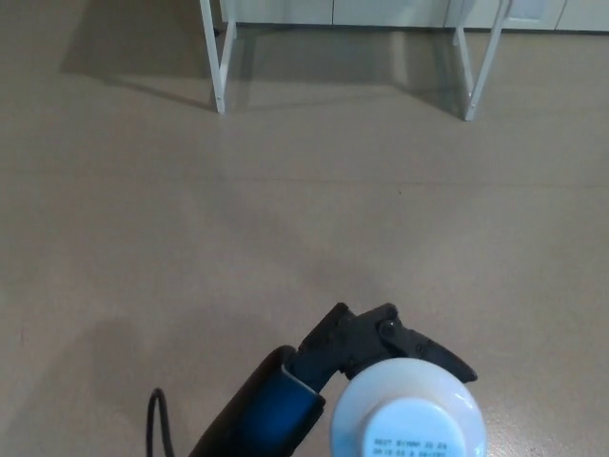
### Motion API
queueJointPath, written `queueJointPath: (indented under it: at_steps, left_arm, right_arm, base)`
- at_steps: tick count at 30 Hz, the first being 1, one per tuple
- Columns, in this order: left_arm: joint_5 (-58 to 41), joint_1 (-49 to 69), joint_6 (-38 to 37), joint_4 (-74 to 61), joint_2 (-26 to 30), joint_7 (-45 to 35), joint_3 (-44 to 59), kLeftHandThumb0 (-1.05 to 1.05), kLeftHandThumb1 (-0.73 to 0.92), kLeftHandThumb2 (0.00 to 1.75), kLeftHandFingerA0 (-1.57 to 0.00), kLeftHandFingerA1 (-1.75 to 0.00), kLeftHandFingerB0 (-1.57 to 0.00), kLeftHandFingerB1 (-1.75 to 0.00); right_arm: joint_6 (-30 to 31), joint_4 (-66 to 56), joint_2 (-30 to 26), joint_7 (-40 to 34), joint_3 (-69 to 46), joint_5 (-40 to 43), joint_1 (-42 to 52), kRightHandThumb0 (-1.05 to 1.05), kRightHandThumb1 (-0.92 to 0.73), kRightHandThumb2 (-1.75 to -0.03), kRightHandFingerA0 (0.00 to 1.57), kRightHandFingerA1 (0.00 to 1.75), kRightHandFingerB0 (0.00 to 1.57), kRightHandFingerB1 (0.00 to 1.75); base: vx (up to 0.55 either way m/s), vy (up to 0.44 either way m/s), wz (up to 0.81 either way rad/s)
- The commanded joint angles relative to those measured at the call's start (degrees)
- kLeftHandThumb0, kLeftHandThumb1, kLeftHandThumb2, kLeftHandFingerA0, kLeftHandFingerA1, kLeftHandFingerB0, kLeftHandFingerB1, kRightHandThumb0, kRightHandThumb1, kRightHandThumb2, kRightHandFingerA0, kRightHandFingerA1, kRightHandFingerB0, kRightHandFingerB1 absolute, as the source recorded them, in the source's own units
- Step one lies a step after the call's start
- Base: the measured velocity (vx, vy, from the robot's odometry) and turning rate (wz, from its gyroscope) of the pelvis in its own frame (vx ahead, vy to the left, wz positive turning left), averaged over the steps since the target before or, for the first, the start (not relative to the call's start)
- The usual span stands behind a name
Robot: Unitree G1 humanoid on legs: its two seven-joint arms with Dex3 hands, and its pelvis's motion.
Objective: The robot picks up a bottle from a person using its left hand and walk towards the table in frontand put the bottle on the table.
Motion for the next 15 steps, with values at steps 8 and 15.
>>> queueJointPath:
  at_steps: [8,15]
  left_arm:
    - [1.6,1.9,-3.5,0.6,-0.6,1.9,-0.1,-0.12,0.69,0.86,-1.06,-1.39,-0.79,-1.20]
    - [2.2,2.9,-3.4,-0.3,-0.1,1.7,-0.1,-0.13,0.69,0.85,-1.05,-1.40,-0.80,-1.20]
  right_arm:
    - [0.0,0.3,-1.5,1.2,1.0,-1.1,-0.5,-0.37,-0.74,-0.62,0.63,0.45,0.51,0.39]
    - [0.5,0.9,-1.5,1.1,2.1,-1.7,-1.0,-0.38,-0.74,-0.62,0.64,0.45,0.53,0.40]
  base:
    - [0.00,0.000,0.00]
    - [-0.02,-0.027,0.04]
